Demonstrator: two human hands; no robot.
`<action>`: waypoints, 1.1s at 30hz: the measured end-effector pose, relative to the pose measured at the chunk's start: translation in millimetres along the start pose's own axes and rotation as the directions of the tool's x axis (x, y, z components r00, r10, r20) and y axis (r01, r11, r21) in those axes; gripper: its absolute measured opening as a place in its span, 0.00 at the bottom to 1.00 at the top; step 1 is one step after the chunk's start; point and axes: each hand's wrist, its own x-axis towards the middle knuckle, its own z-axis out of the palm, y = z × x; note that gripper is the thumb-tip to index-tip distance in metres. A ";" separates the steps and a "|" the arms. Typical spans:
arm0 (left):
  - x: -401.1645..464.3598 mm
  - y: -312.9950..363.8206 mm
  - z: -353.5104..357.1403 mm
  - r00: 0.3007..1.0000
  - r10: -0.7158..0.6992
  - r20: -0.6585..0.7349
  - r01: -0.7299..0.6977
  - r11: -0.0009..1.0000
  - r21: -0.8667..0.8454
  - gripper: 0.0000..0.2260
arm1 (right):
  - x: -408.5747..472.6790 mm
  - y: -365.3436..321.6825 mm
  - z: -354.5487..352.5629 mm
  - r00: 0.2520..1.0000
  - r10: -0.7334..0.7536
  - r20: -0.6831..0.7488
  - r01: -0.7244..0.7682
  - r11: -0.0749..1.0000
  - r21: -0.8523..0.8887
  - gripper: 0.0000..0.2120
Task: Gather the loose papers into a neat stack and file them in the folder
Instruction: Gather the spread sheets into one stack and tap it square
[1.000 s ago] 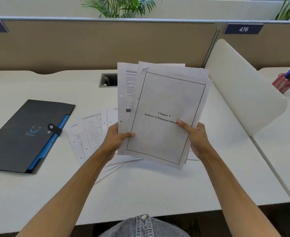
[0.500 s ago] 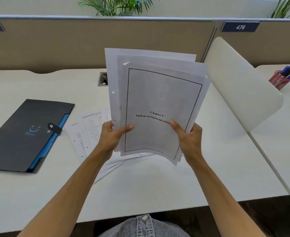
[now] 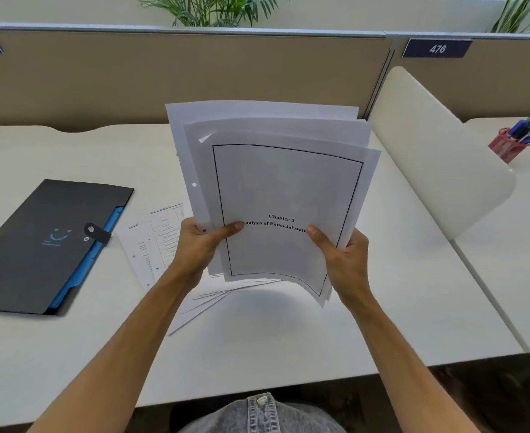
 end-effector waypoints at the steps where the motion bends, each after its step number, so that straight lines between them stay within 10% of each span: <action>1: 1.2 1.6 0.4 1.000 0.009 0.003 -0.009 1.000 0.014 0.18 | 0.0 -0.2 0.3 1.000 -0.008 0.006 0.008 1.000 -0.009 0.07; 21: -15.6 14.2 22.0 0.988 0.131 0.076 -0.126 0.990 -0.064 0.10 | 5.7 -16.2 0.5 0.983 -0.183 0.007 0.183 0.981 -0.057 0.08; 33: -21.4 -32.2 24.1 0.999 -0.024 0.045 0.021 0.998 0.051 0.08 | 0.7 54.1 -8.2 0.995 0.096 -0.033 -0.099 0.988 -0.120 0.04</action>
